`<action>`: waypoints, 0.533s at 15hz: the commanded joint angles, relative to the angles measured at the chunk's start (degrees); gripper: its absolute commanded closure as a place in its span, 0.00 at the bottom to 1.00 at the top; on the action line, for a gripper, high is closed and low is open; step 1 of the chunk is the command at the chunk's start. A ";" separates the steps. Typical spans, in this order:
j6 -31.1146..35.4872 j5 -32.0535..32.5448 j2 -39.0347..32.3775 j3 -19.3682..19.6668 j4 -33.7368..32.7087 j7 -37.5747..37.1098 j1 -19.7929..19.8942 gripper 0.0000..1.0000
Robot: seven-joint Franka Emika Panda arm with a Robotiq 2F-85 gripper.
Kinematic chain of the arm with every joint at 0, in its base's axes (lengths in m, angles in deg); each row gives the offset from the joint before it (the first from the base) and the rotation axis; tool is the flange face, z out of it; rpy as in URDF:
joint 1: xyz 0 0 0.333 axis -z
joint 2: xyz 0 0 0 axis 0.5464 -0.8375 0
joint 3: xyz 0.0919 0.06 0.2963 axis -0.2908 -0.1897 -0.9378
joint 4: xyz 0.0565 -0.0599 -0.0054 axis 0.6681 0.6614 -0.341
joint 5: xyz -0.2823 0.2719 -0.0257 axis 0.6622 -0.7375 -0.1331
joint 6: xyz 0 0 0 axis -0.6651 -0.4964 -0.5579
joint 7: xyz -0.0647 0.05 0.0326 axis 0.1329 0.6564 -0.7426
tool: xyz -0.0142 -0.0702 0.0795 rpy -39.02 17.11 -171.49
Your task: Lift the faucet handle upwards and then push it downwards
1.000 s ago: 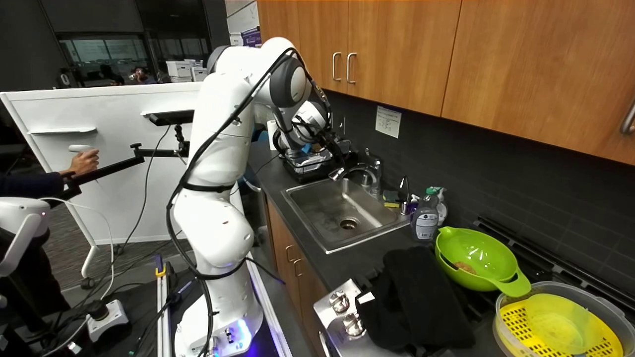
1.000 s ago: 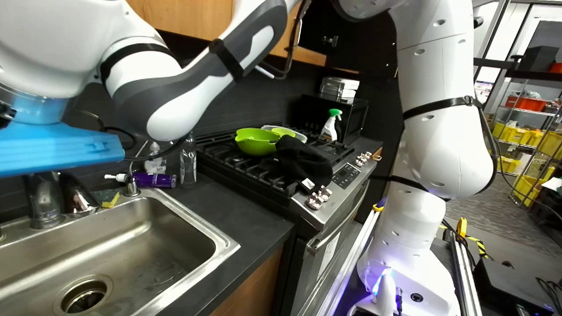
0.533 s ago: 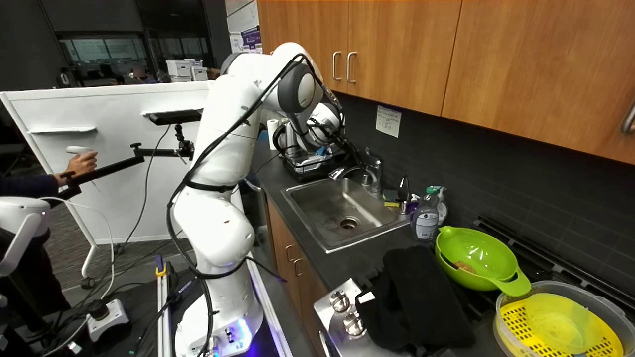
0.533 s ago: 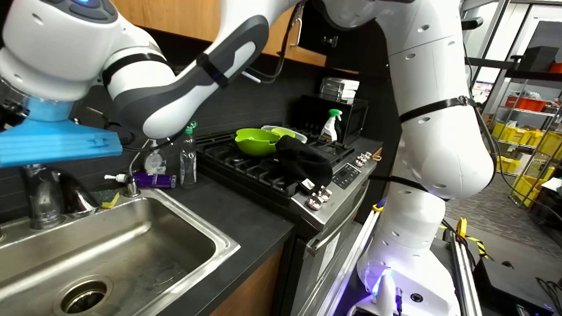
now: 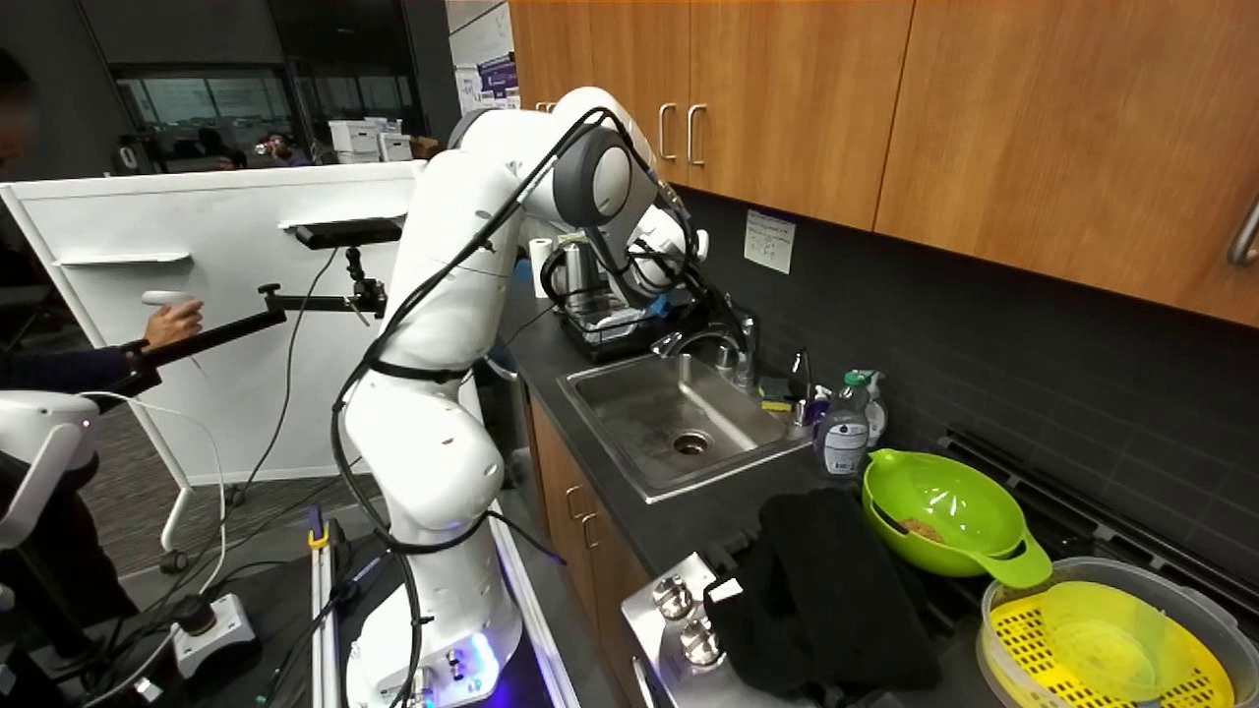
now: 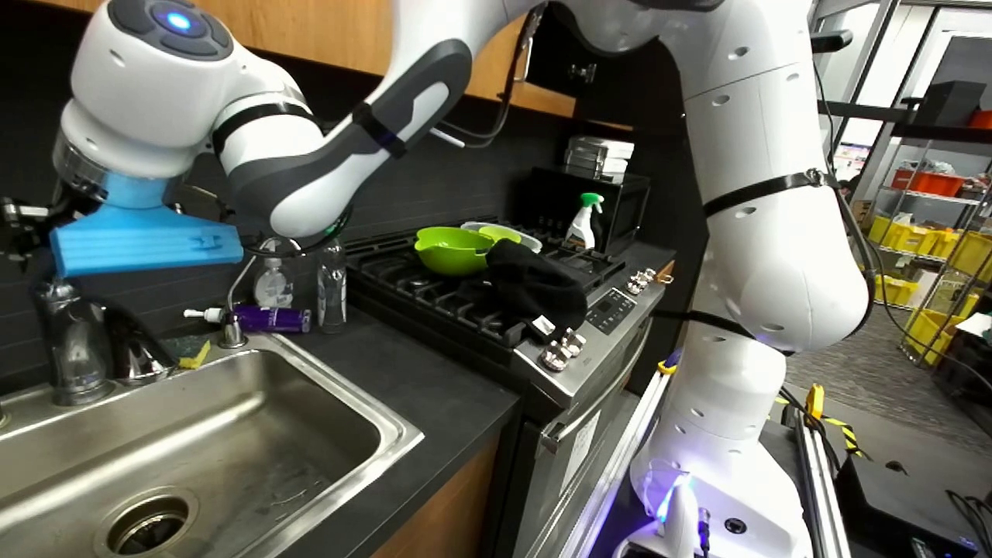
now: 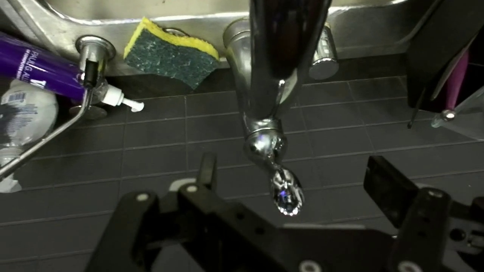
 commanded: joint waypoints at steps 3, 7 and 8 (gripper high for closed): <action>1.43 1.34 -1.81 0.39 -2.44 -0.30 -0.52 0.00; 2.83 1.63 -3.49 0.54 -3.88 0.13 -0.84 0.00; 3.20 1.81 -4.15 0.69 -4.38 0.30 -0.88 0.00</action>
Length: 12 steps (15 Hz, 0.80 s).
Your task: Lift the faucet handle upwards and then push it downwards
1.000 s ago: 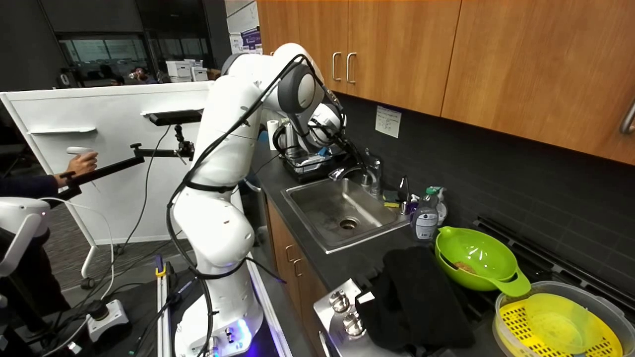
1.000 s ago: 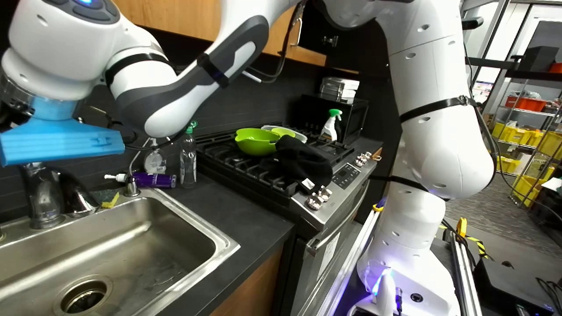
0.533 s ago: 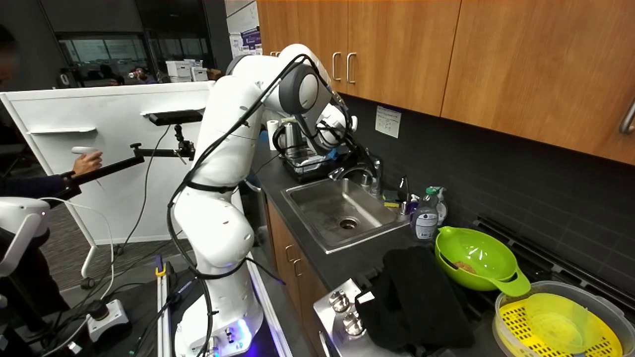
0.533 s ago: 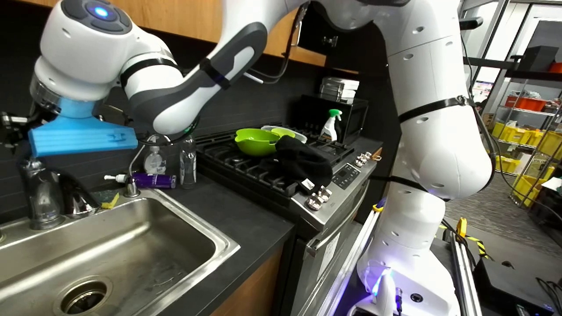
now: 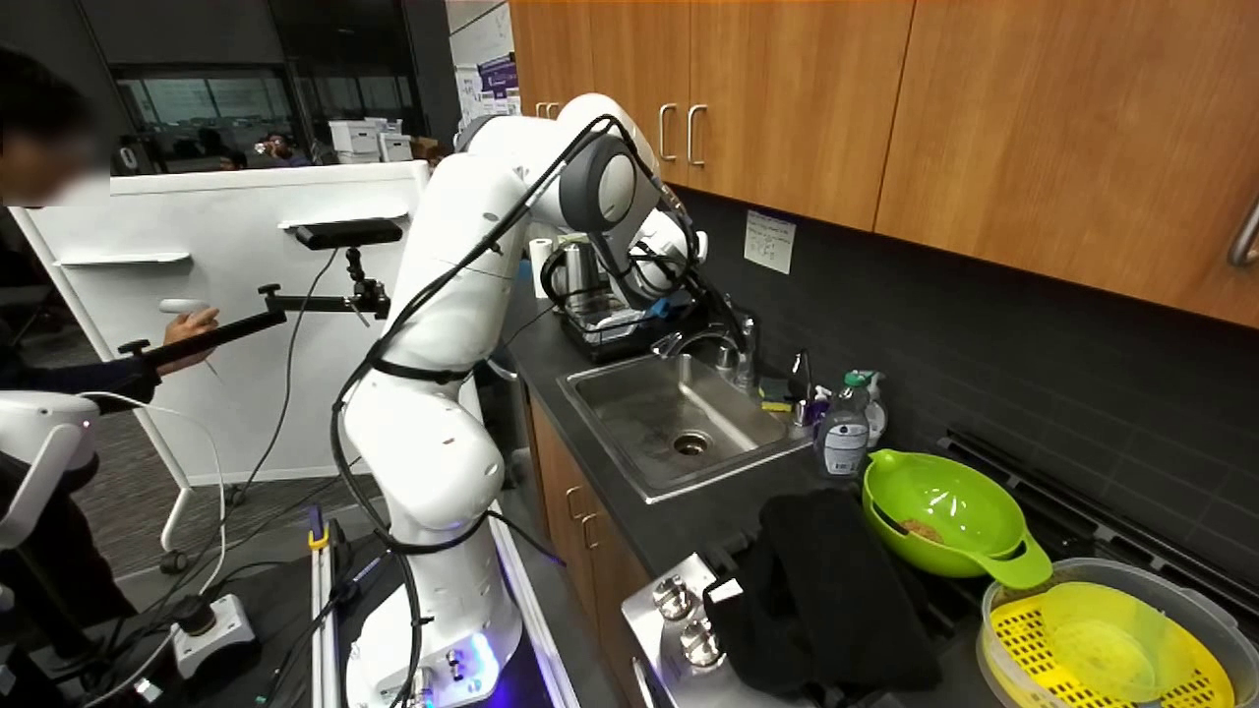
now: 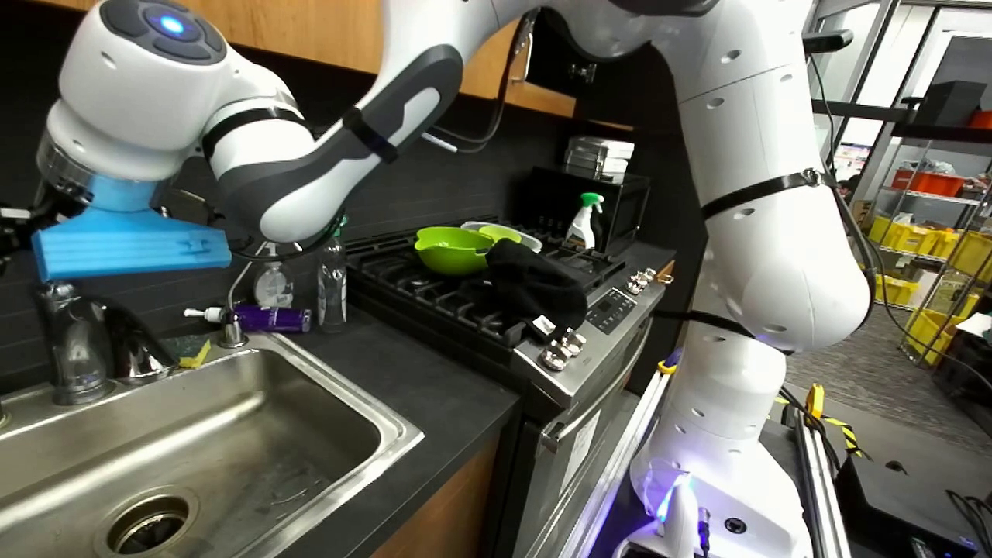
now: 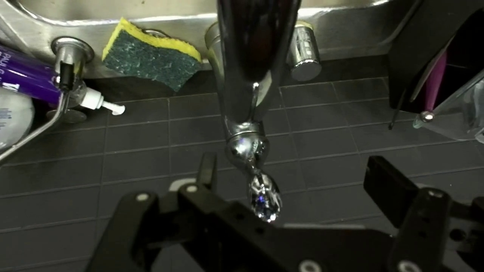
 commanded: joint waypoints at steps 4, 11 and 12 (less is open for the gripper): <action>3.02 2.48 -6.13 1.17 -5.83 1.53 -0.41 0.00; 3.31 4.84 -13.60 2.63 -15.40 5.52 -0.96 0.00; 3.20 5.03 -14.50 2.75 -16.84 6.09 -1.02 0.00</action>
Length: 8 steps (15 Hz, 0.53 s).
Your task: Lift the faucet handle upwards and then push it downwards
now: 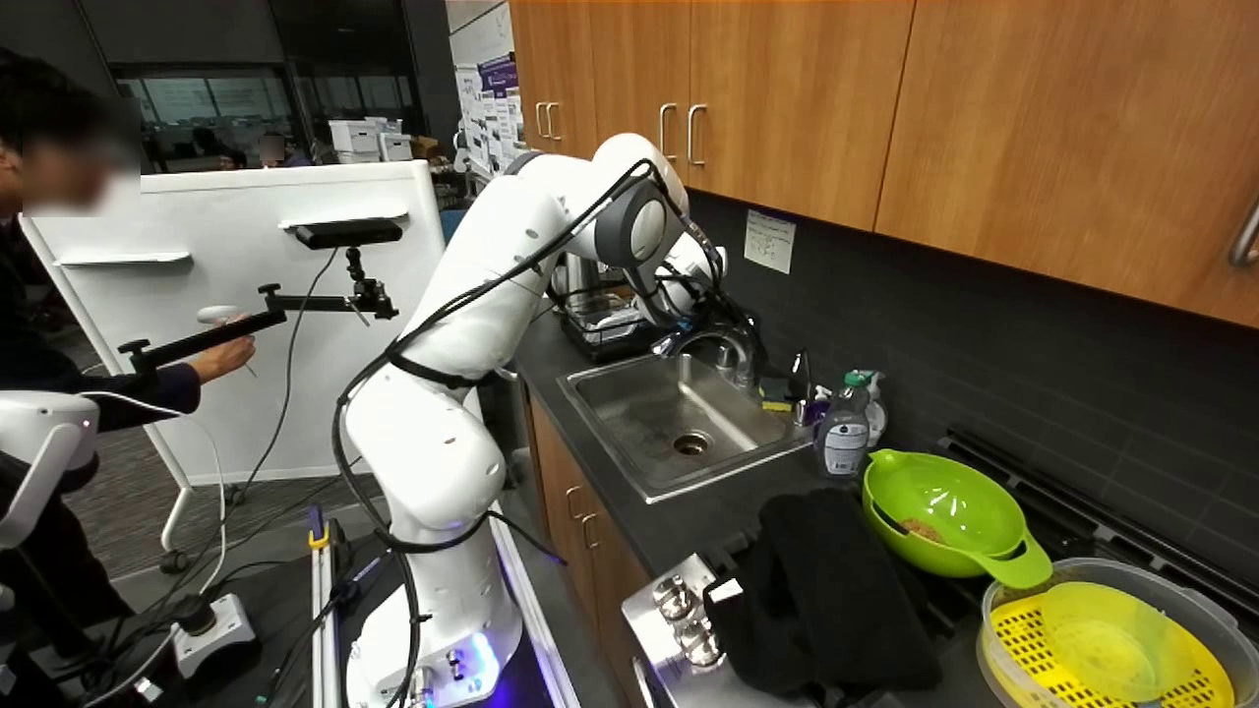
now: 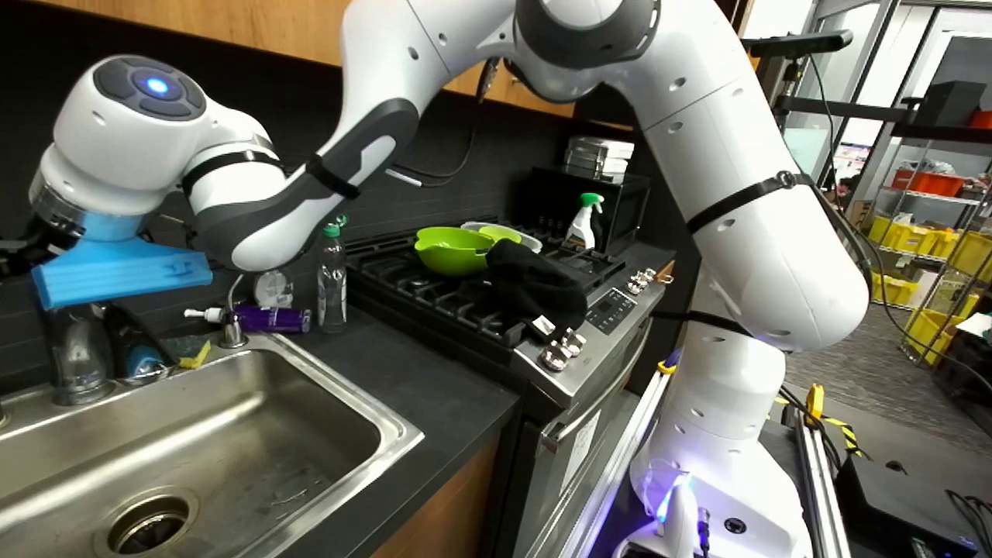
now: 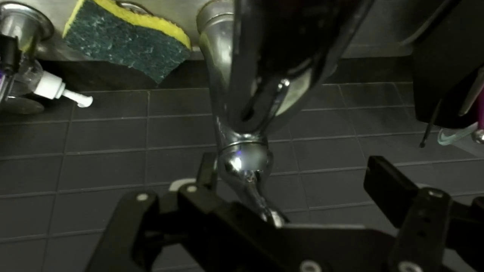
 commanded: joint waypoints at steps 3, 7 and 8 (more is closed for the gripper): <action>0.35 1.95 -4.43 1.22 -8.07 2.56 -0.99 0.00; 0.11 1.76 -4.09 1.13 -8.36 3.53 -1.17 0.00; 0.19 1.77 -4.09 1.17 -8.56 3.68 -1.26 0.07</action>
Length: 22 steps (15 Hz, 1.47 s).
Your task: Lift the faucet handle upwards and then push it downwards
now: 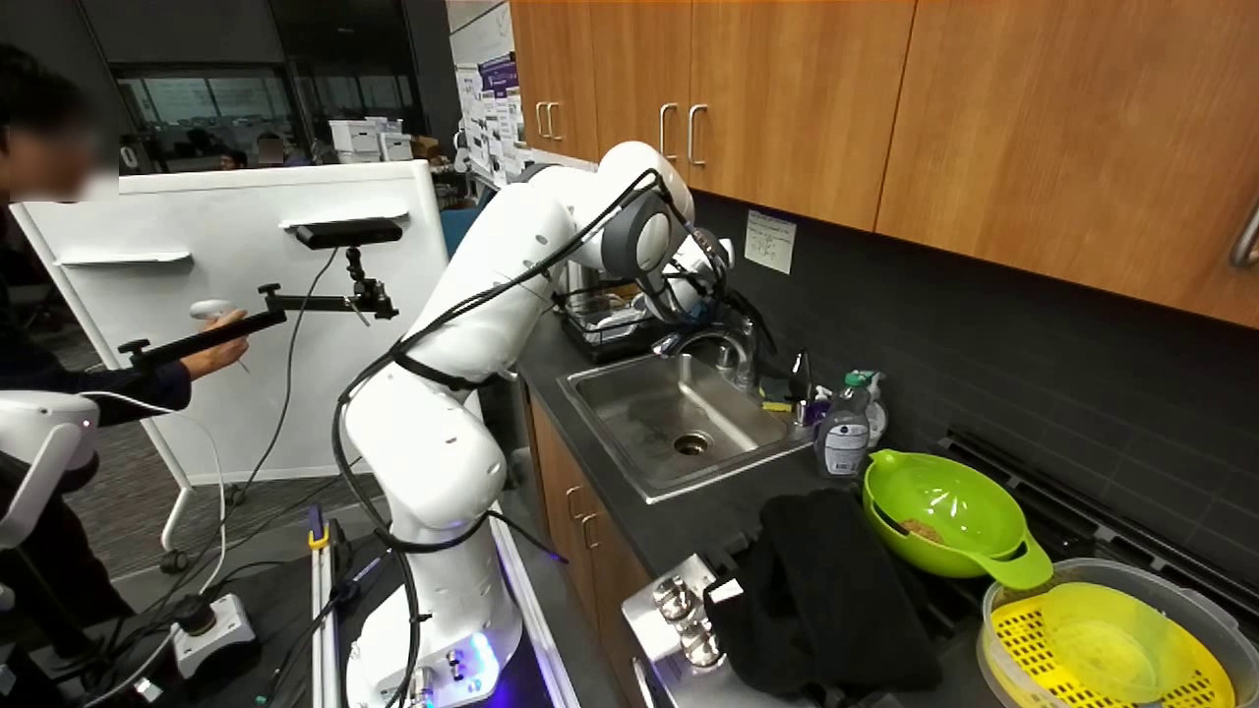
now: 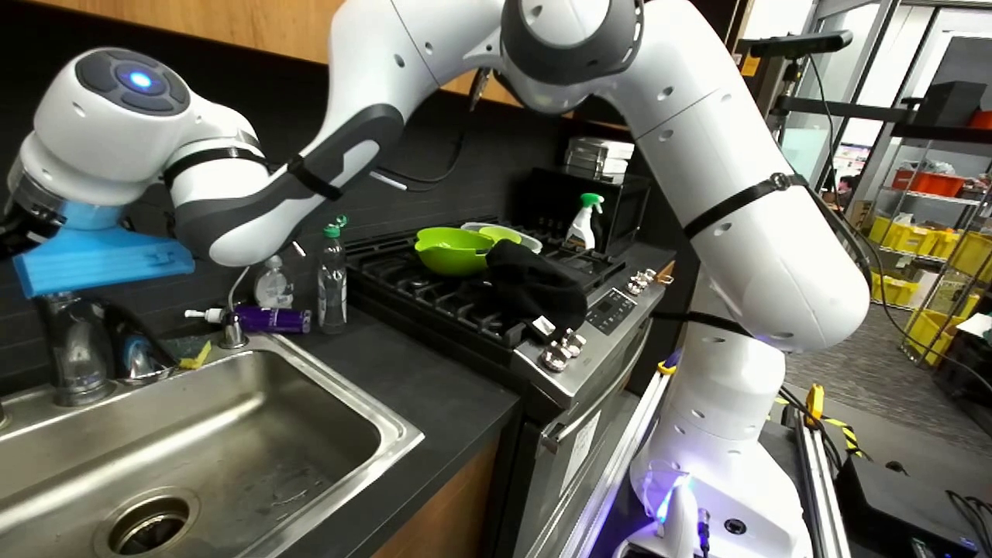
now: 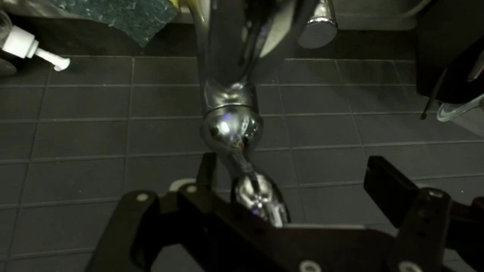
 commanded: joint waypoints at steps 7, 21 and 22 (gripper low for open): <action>0.49 1.78 -1.04 1.95 -3.34 0.92 -0.74 0.68; -0.40 0.56 0.00 1.91 -0.98 1.07 -0.81 0.22; -0.37 0.52 0.27 1.92 -0.49 0.95 -0.73 0.13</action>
